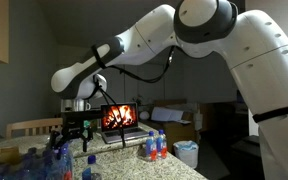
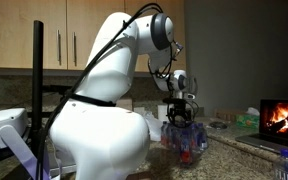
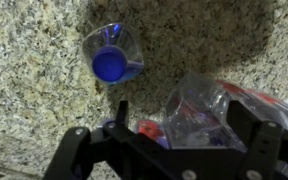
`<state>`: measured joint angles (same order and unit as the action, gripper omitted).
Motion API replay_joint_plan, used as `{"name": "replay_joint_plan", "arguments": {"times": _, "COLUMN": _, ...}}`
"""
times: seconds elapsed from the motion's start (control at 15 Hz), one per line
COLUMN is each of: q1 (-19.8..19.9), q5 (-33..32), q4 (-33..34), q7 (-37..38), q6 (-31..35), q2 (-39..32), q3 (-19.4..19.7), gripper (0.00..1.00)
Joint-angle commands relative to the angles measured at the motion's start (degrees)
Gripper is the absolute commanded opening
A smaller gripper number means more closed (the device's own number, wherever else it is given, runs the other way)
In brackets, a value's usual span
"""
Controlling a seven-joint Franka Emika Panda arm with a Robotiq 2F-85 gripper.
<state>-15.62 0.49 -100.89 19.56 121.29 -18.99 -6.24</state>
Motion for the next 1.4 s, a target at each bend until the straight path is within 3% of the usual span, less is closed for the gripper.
{"name": "replay_joint_plan", "arguments": {"times": 0.0, "q1": 0.0, "q5": -2.9, "q4": -4.1, "q7": 5.8, "q6": 2.4, "q2": 4.5, "q3": 1.3, "gripper": 1.00}}
{"name": "replay_joint_plan", "arguments": {"times": 1.2, "q1": 1.1, "q5": -2.8, "q4": -11.2, "q7": 11.4, "q6": 2.9, "q2": 5.2, "q3": 2.2, "gripper": 1.00}}
{"name": "replay_joint_plan", "arguments": {"times": 1.27, "q1": 1.1, "q5": -2.9, "q4": -11.3, "q7": 11.4, "q6": 2.9, "q2": 5.2, "q3": 2.3, "gripper": 0.75}}
{"name": "replay_joint_plan", "arguments": {"times": 1.33, "q1": 1.1, "q5": -3.1, "q4": -11.2, "q7": 11.4, "q6": 2.6, "q2": 5.0, "q3": 2.4, "gripper": 0.74}}
